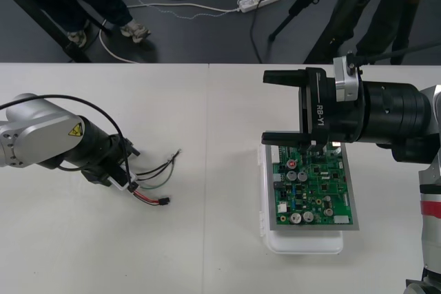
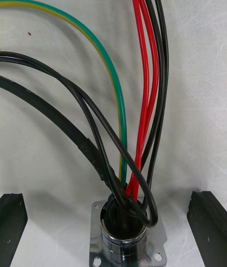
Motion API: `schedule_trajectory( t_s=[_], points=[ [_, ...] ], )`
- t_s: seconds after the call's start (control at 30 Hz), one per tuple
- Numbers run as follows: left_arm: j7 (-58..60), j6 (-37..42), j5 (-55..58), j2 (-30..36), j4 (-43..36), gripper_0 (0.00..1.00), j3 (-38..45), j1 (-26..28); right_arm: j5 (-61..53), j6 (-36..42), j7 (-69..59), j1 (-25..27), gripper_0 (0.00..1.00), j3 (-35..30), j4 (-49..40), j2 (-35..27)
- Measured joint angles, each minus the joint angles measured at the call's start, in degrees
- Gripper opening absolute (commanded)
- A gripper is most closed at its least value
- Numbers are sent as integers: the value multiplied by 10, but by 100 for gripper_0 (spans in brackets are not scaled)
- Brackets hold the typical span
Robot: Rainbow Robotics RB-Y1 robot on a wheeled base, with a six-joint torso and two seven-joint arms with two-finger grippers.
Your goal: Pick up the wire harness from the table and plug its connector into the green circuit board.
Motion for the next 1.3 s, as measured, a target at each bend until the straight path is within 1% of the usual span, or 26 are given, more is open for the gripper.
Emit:
schedule_trajectory(
  t_s=[0.43, 0.47, 0.5, 0.53, 0.57, 0.6, 1.3],
  points=[
    [-15, 0, 1, 0, 3, 100, -1, -1, -4, 0, 0, -1, 100, 14, 13, -4],
    [-19, 0, 2, 0, 3, 97, -1, -1, -4, 0, 0, -1, 100, 15, 14, -4],
    [-23, 0, 2, 0, 3, 82, -1, -1, -4, 0, 0, -1, 100, 15, 14, -4],
    [-26, 0, 2, 0, 4, 53, -2, -2, -4, 0, 0, -1, 100, 16, 14, -4],
    [-29, 0, 2, 0, 4, 15, -2, -2, -4, 0, 0, -1, 100, 16, 14, -3],
    [-32, 0, 2, 0, 5, 0, -3, -3, -4, 0, 0, -1, 100, 16, 14, -2],
    [-34, 0, 2, 0, 13, 0, -5, -3, -10, 0, 0, -1, 100, 15, 14, 17]
  ],
)
